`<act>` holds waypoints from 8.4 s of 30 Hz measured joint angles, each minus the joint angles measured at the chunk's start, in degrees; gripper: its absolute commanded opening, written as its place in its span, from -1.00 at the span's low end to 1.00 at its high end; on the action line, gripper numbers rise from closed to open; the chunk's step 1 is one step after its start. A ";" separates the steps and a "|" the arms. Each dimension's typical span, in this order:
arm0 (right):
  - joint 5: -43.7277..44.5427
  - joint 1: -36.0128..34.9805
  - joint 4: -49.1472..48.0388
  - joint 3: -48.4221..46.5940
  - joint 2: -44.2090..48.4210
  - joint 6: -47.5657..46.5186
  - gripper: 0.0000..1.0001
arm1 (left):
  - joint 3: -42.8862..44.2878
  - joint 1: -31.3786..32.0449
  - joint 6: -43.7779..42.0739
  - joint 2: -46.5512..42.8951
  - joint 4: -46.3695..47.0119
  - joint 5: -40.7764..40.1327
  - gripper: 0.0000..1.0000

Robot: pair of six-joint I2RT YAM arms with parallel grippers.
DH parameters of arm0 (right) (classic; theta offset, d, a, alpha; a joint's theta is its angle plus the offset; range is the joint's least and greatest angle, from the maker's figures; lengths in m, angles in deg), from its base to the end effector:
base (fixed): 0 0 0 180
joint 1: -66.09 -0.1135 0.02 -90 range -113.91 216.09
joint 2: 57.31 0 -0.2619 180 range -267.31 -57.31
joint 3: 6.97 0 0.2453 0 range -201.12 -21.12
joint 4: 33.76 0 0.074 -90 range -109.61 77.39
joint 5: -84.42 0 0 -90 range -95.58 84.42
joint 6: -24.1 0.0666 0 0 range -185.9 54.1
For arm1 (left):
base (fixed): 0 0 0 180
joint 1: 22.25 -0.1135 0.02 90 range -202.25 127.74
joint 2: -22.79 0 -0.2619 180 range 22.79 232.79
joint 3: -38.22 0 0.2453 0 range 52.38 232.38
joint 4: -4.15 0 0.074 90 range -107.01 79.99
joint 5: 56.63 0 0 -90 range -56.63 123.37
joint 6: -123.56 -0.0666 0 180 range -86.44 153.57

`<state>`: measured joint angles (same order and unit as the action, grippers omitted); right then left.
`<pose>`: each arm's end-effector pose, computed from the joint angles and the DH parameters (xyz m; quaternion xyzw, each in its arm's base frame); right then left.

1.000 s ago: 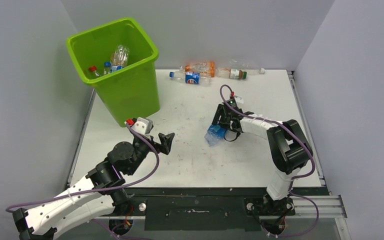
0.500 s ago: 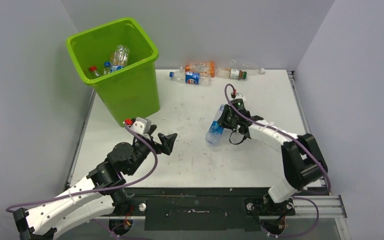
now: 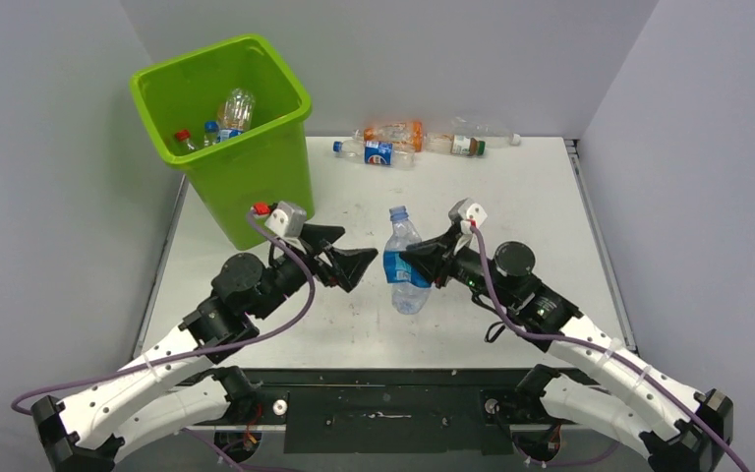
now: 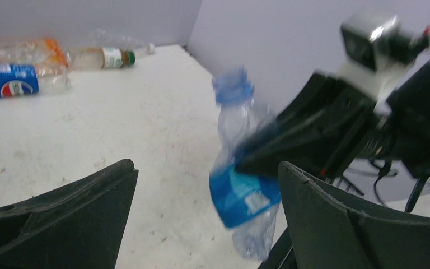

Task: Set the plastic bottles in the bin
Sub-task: Pick up the plastic bottle at the center of the board, then place the plastic bottle in the trash bin, then pick up the plastic bottle from the corner of the board.

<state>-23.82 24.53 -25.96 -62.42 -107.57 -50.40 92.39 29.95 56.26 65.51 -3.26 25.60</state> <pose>0.1612 0.1708 0.3308 -0.2676 0.6708 0.4265 0.5445 0.1344 -0.1586 0.3497 0.1252 0.6704 -0.4072 0.6076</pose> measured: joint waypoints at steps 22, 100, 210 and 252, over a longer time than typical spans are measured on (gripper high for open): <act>4.98 -6.99 2.05 4.81 8.07 -6.14 -0.89 | 13.05 -12.63 21.75 18.78 9.16 33.11 0.65; 40.24 -9.86 14.19 18.01 29.99 21.55 0.79 | 47.76 -42.40 -15.87 43.45 27.39 -13.88 -1.00; 3.85 40.74 -27.56 -60.63 -93.98 21.20 0.90 | -2.27 0.39 -16.94 11.63 -5.73 -8.33 0.92; 6.91 33.00 -22.73 -71.28 -95.62 3.56 0.93 | -2.27 4.85 -19.21 12.55 -7.02 -12.00 0.92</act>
<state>-16.91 57.54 -48.69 -133.70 -203.20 -46.83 90.11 34.80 37.05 78.06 -10.28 13.60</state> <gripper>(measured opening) 0.964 0.960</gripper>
